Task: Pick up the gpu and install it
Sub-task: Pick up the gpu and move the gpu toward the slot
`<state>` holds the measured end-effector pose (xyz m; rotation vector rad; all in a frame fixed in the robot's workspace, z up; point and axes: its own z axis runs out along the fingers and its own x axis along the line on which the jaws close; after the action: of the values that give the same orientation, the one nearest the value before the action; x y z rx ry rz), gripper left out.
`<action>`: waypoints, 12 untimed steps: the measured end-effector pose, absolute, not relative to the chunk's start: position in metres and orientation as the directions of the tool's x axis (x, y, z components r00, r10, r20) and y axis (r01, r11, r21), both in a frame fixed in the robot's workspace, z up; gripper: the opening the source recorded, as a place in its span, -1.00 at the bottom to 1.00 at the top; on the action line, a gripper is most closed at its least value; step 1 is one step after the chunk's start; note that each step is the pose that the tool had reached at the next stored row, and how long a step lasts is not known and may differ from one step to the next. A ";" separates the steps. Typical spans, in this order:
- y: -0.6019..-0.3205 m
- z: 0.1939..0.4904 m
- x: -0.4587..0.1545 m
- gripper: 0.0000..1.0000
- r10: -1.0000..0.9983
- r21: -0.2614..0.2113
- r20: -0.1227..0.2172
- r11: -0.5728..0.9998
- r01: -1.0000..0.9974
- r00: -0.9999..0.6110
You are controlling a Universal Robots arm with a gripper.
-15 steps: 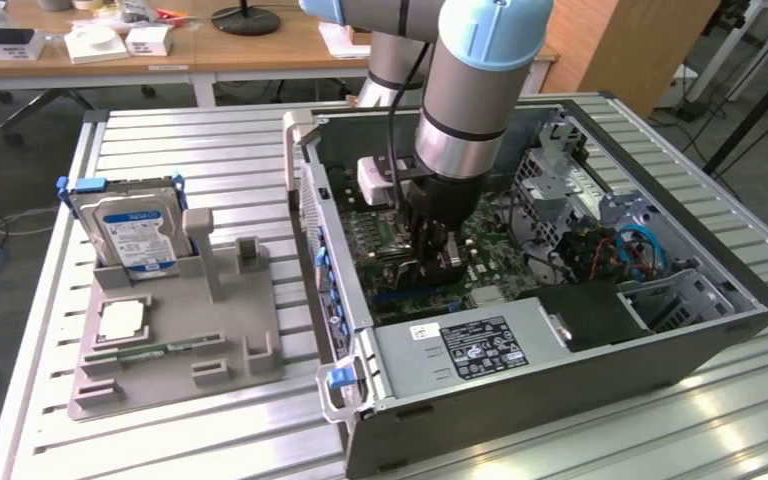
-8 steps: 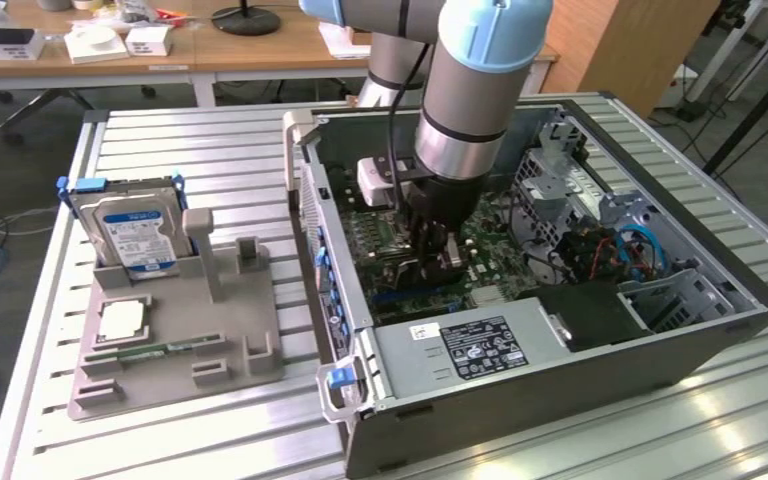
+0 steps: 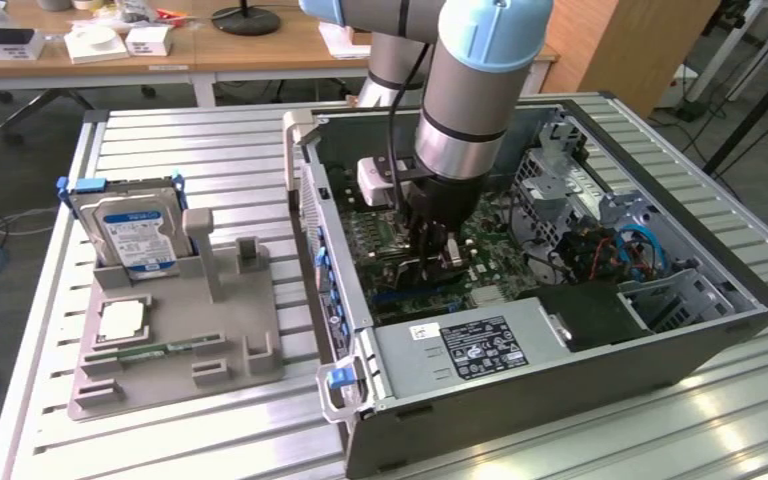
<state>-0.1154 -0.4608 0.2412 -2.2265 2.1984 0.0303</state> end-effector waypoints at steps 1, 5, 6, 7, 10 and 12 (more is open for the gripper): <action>-0.461 0.241 -0.115 -0.21 -1.000 0.005 -0.023 -0.013 -1.000 0.013; -0.461 0.241 -0.115 -0.21 -1.000 0.005 -0.023 -0.013 -1.000 0.013; -0.461 0.241 -0.115 -0.21 -1.000 0.004 -0.023 -0.013 -1.000 0.013; -0.461 0.241 -0.116 -0.21 -1.000 0.004 -0.022 -0.013 -1.000 0.013; -0.461 0.241 -0.116 -0.21 -1.000 0.004 -0.022 -0.013 -1.000 0.013; -0.461 0.242 -0.116 -0.21 -1.000 0.004 -0.023 -0.013 -1.000 0.013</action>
<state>-0.1159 -0.4611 0.2418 -2.2259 2.1979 0.0289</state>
